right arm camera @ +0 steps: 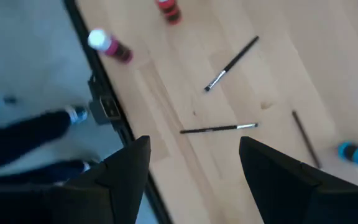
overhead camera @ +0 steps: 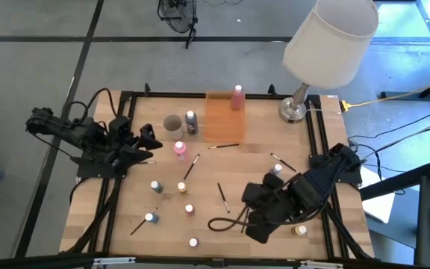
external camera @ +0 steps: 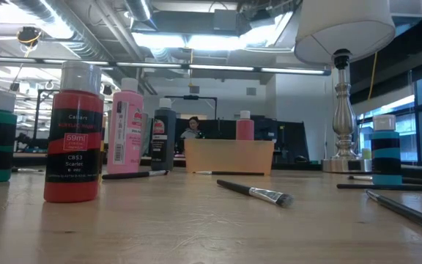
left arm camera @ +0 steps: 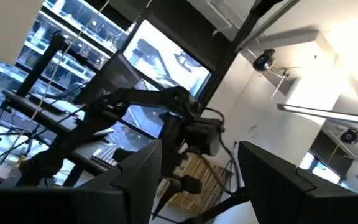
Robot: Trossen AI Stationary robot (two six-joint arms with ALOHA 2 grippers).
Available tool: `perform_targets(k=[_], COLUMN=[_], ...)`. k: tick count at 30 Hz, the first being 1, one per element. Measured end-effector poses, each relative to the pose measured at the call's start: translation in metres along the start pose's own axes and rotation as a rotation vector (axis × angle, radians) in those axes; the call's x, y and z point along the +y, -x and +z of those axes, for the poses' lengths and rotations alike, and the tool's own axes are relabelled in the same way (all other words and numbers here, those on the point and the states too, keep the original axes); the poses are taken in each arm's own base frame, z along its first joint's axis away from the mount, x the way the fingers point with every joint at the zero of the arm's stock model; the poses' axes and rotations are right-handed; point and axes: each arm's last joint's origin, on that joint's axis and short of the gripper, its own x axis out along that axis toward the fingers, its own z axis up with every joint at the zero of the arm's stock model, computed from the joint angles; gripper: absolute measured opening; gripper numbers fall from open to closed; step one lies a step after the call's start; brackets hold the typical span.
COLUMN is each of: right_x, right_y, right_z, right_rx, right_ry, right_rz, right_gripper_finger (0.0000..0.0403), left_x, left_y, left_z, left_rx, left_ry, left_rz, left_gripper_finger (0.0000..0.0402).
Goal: Pick & Place Paint Supplies
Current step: Put the black paint brush into the white cup
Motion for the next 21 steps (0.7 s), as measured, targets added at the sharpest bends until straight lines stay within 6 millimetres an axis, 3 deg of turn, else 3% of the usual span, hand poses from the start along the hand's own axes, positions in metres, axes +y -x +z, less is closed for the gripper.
perform_targets(k=[4, 9, 15, 21], right_x=[0.010, 0.021, 0.021, 0.020], right_y=[-0.019, -0.061, -0.113, -0.156], right_z=[-0.002, 0.008, 0.030, 0.037], right_rx=[0.032, 0.088, 0.133, 0.258], right_ry=[-0.098, -0.241, -0.395, -0.455], right_rz=[-0.022, -0.058, -0.114, -0.151], right_gripper_finger=[0.0252, 0.0250, 0.0236, 0.0222], left_x=[-0.004, -0.009, -0.014, -0.011], left_y=[0.004, 0.012, 0.025, 0.035], left_z=[0.003, 0.009, 0.017, 0.013], left_rx=[0.020, 0.038, 0.065, 0.170], left_ry=[0.003, 0.009, 0.029, 0.029], left_rz=[-0.075, -0.175, -0.262, -0.232], left_gripper_finger=[0.0210, 0.0210, 0.0210, 0.0210])
